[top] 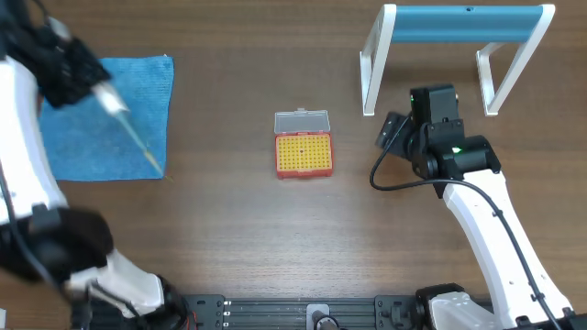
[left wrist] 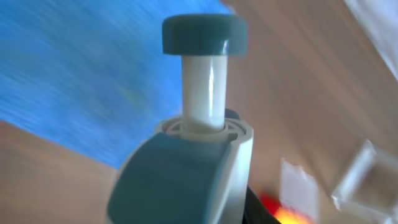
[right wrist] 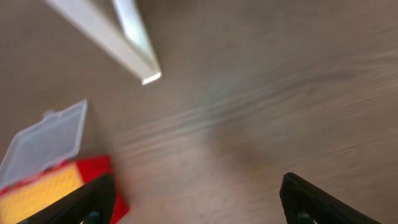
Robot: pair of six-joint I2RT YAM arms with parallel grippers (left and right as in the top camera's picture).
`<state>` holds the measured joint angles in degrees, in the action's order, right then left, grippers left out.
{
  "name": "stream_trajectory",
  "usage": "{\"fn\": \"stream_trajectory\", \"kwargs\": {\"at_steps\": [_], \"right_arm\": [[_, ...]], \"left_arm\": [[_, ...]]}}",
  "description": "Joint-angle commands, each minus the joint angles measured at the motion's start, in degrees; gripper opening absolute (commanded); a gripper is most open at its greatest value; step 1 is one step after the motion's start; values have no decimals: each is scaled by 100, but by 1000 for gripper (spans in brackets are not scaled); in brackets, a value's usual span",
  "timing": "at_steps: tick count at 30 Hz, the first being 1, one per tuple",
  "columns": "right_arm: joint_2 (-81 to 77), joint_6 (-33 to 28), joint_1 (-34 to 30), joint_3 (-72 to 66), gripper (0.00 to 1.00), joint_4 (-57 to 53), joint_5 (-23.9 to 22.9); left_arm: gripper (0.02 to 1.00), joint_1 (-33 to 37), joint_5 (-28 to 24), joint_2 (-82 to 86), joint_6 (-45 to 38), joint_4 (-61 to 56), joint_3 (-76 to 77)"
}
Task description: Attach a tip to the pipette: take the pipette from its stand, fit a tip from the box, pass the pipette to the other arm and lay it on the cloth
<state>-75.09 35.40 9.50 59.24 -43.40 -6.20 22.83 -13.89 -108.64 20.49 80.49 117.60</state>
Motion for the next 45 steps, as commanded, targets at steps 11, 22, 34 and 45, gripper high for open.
{"fn": "stream_trajectory", "kwargs": {"at_steps": [11, 22, 34, 45], "right_arm": [[35, 879, 39, 166, 858, -1930, -1799], [26, 1095, 46, 164, 858, -1937, -1097], [26, 1440, 90, 164, 860, -1934, -761], [26, 1453, 90, 164, 860, -1932, -721]], "left_arm": [[25, -2, 2439, -3171, -2245, 883, 2155], [25, -181, 2975, -3274, -3064, -885, 2146], [25, -208, 1567, -3606, -4607, -1211, 2083], [25, -267, 1447, -3941, -4192, -1255, 1799]]}}
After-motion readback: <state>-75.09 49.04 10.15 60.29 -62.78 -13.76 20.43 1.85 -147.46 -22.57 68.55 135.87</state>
